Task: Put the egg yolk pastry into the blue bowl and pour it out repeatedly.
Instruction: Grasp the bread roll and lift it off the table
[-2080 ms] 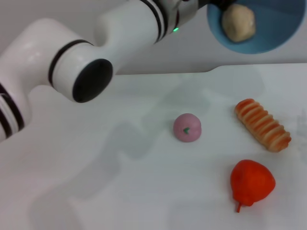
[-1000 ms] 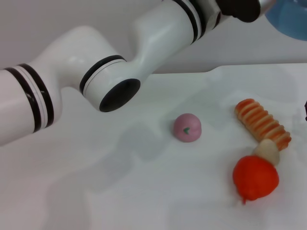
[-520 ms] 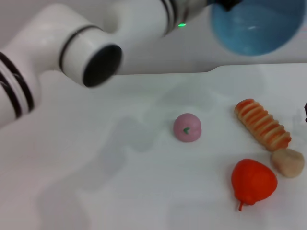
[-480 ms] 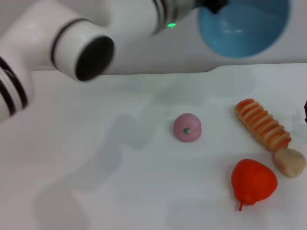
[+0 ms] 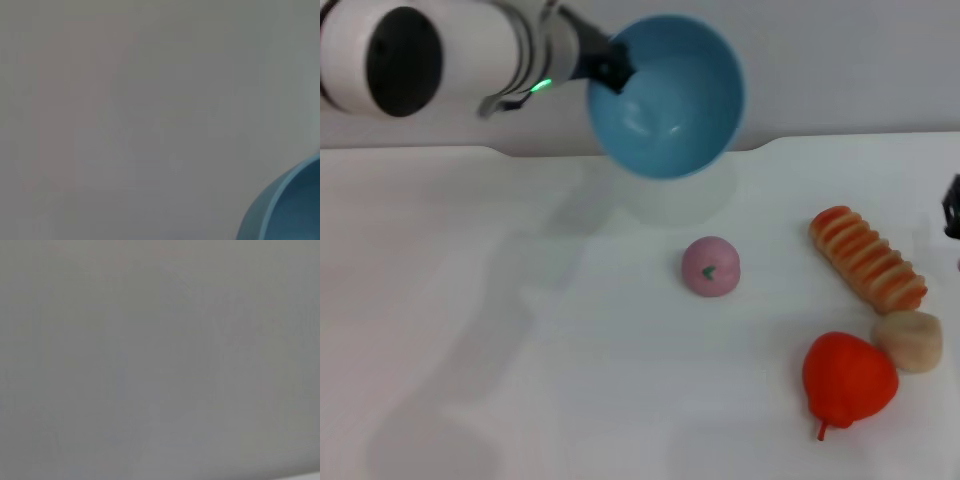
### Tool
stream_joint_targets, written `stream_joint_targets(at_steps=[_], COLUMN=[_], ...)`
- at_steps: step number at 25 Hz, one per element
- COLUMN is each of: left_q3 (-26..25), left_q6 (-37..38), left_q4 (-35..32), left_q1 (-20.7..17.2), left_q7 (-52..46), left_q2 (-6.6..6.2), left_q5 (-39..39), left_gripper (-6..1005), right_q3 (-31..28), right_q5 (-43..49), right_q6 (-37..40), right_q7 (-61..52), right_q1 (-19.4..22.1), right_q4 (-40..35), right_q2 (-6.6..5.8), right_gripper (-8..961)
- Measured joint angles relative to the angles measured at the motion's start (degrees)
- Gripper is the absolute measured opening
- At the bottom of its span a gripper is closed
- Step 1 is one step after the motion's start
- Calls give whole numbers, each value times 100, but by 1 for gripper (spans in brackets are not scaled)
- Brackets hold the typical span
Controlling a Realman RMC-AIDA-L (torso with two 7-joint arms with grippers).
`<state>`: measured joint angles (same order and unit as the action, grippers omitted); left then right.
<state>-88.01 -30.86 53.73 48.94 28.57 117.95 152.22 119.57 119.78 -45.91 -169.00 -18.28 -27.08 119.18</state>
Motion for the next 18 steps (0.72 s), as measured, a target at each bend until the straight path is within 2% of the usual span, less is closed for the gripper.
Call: stream_joint_targets(at_steps=[2, 5, 8, 13, 15, 18], left_q3=[-96, -129, -134, -146, -155, -215], left_q6=[-99, -127, -127, -87, -83, -80], left_q4=[36, 81, -55, -268, -316, -341], left_q1=[-146, -368, -461, -551, -575, -633], left_q7=[0, -13, -37, -56, -63, -73], left_q2=[-1, 0, 0, 0, 0, 4], left_q5=[18, 19, 12, -16, -23, -30], left_gripper=[0, 0, 0, -1, -1, -1], right_q3=[-20, -256, -922, -1720, -2130, -2997], right_q5=[5, 6, 7, 9, 7, -19], right_q6=[155, 774, 1852, 3046, 3792, 5517], right_q7=[83, 527, 1232, 1945, 2253, 2457], right_q1=[-3, -72, -134, -103, -91, -184], right_q4=[-261, -705, -1249, -2163, -2581, -3145], right_q2=[-23, -70, -87, -84, -70, -61], right_gripper=[433, 433, 433, 433, 433, 433])
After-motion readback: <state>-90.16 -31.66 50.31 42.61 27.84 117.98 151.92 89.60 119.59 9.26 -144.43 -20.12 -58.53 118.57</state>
